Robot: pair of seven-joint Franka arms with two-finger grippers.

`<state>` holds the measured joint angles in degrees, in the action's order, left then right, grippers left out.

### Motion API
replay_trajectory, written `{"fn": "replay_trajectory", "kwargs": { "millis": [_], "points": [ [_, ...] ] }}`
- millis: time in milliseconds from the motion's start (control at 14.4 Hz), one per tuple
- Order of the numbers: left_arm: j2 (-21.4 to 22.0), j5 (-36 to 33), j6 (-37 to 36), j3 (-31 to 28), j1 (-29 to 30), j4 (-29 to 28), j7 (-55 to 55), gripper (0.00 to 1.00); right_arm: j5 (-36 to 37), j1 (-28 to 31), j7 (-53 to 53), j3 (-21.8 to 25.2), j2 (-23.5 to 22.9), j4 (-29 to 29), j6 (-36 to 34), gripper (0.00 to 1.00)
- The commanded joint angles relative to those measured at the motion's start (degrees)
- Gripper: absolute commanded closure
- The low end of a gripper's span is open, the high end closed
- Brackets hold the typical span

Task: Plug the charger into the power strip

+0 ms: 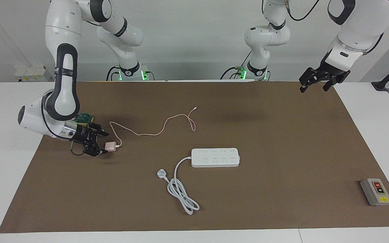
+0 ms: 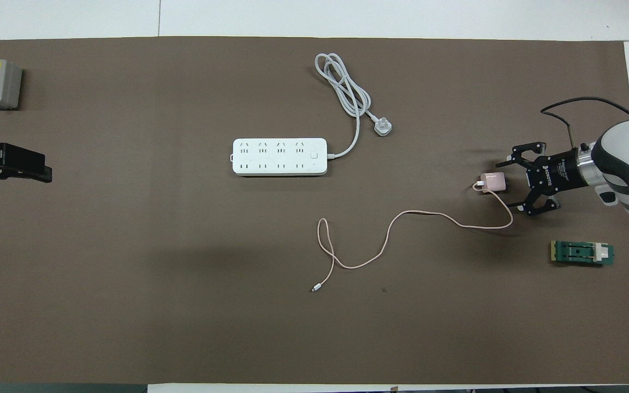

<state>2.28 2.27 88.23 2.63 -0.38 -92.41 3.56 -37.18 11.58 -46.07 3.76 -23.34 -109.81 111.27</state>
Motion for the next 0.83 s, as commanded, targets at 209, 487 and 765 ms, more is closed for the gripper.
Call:
{"fn": "replay_trajectory", "kwargs": {
  "millis": [209, 487, 765],
  "points": [
    [0.2, 0.6, 0.1, -0.2, 0.2, -0.2, -0.2, 0.0, -1.9, -0.1, 3.8, -0.1, 0.5, -3.4, 4.8, 0.0],
    [0.3, 0.6, -0.1, -0.3, 0.5, -0.1, -0.2, 0.0, -2.7, -0.1, 4.8, -0.2, 0.7, -4.1, 5.7, 0.0],
    [0.9, 0.5, 1.2, -0.6, 0.6, 0.4, -0.8, 0.0, -3.7, -0.2, 4.9, -0.2, 0.7, -4.2, 6.4, 0.43]
  ]
}}
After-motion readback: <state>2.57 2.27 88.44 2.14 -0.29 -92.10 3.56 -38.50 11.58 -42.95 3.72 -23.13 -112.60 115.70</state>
